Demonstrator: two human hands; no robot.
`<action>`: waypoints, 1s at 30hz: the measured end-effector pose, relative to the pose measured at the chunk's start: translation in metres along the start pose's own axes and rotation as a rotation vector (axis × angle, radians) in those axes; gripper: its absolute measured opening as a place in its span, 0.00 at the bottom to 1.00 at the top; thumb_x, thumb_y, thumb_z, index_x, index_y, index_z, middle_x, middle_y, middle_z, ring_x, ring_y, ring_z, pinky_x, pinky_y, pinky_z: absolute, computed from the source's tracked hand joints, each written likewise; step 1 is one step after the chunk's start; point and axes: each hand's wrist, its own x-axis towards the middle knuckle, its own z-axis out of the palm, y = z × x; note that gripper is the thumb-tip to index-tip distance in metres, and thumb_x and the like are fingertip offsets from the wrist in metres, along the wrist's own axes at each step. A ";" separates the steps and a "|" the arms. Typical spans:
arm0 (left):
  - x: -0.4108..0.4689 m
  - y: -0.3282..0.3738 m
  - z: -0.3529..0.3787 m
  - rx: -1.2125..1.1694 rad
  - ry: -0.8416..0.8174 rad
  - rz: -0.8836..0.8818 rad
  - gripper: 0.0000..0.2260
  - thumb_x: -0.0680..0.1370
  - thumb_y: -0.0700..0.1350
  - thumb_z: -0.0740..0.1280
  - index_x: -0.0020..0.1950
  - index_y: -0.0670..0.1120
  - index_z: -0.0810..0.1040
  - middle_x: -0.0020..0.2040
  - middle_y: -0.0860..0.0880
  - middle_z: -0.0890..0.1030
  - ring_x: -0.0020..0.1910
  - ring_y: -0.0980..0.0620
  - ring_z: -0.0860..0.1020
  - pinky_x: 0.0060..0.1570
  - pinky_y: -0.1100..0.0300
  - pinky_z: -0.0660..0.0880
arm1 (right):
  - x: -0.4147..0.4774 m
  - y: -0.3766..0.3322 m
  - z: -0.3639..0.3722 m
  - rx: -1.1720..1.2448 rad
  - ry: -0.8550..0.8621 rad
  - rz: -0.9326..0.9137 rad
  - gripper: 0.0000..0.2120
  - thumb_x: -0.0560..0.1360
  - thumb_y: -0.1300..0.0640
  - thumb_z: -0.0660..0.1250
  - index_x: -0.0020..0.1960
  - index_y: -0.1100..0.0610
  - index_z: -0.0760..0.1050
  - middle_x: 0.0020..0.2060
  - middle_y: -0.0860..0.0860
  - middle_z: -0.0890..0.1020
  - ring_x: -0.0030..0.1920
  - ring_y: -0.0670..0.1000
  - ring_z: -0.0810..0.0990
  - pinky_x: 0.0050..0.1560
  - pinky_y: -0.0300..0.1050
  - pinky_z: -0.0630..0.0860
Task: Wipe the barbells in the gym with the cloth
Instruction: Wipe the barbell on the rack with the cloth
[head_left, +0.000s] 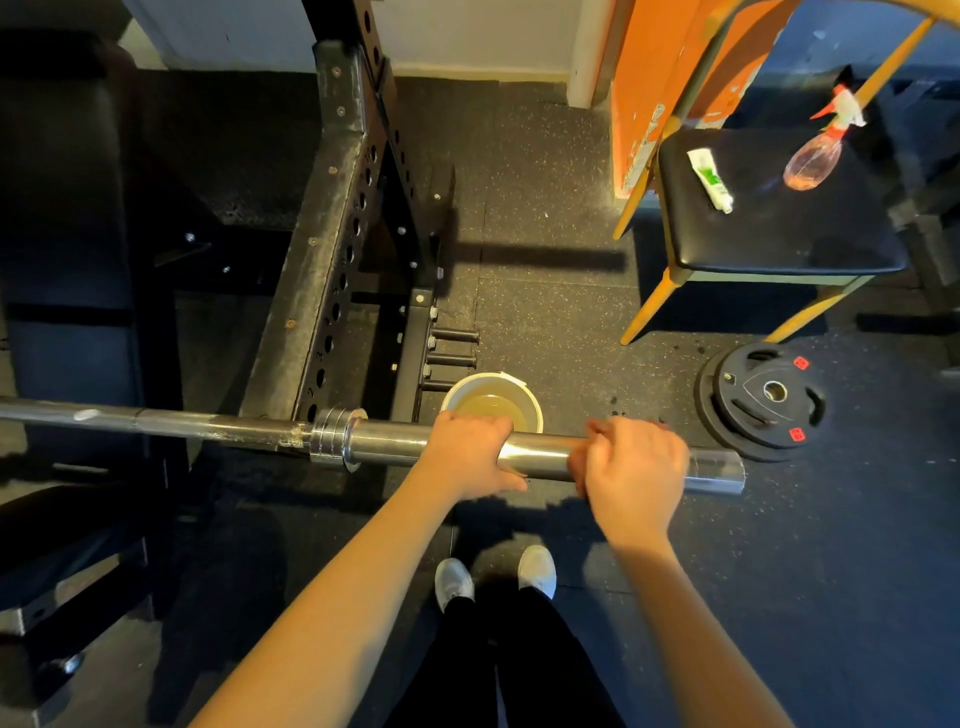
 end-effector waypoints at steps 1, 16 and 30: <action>0.000 0.001 0.000 0.009 0.007 -0.003 0.25 0.73 0.65 0.67 0.61 0.49 0.72 0.54 0.51 0.78 0.54 0.50 0.76 0.61 0.49 0.67 | -0.005 -0.010 0.005 0.020 -0.037 -0.081 0.13 0.79 0.51 0.56 0.47 0.51 0.79 0.39 0.44 0.77 0.43 0.47 0.73 0.56 0.44 0.64; 0.001 -0.001 0.005 -0.013 0.029 -0.007 0.24 0.73 0.64 0.68 0.61 0.51 0.72 0.54 0.52 0.78 0.54 0.51 0.75 0.62 0.50 0.66 | -0.015 0.004 0.001 0.092 -0.022 -0.136 0.08 0.77 0.54 0.59 0.46 0.54 0.76 0.42 0.48 0.78 0.47 0.50 0.75 0.60 0.49 0.67; 0.012 0.000 -0.006 -0.029 -0.144 -0.006 0.26 0.73 0.62 0.69 0.65 0.50 0.70 0.59 0.51 0.77 0.58 0.49 0.74 0.64 0.46 0.65 | -0.011 0.026 -0.010 0.103 0.056 -0.042 0.05 0.73 0.61 0.62 0.45 0.56 0.77 0.42 0.50 0.78 0.47 0.54 0.76 0.58 0.48 0.67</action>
